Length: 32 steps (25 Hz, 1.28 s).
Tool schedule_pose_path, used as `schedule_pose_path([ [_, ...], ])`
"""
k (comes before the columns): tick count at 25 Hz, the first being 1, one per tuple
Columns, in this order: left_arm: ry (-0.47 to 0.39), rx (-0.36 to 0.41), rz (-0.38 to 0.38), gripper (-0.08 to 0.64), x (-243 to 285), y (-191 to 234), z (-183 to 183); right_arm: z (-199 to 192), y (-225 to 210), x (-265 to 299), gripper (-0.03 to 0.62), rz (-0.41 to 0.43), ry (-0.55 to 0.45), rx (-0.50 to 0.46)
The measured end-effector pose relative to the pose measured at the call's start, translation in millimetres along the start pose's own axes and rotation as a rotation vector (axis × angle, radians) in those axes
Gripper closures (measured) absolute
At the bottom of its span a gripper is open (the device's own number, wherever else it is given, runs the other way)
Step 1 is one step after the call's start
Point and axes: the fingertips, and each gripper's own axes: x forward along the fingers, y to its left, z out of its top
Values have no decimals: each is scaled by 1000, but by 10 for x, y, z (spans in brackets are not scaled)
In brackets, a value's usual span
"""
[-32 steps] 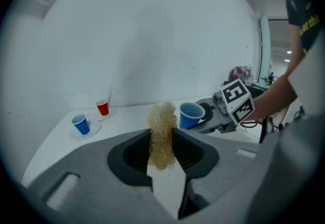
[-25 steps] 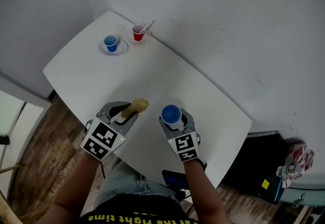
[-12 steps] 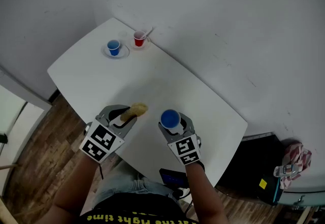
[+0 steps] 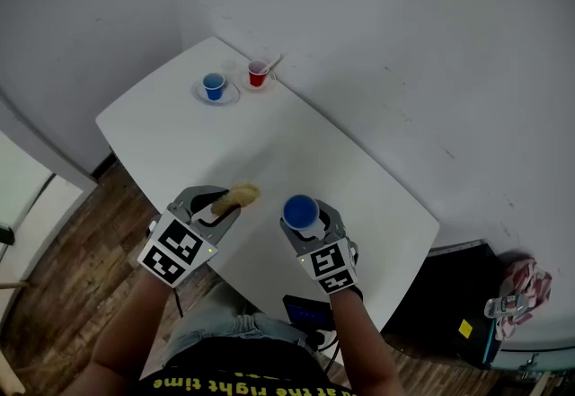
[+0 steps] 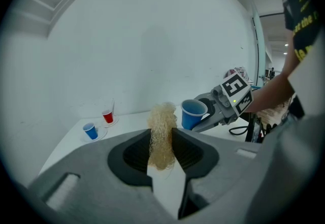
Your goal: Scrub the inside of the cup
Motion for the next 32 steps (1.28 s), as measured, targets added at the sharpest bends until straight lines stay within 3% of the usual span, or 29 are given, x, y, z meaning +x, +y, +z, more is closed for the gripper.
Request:
schedule_pose_path([
  [19, -2, 48, -90, 439, -19, -332, 165, 68, 85, 55, 321, -40, 107, -149],
  [32, 82, 123, -136, 439, 152, -539, 138, 7, 159, 139, 321, -53, 207, -307],
])
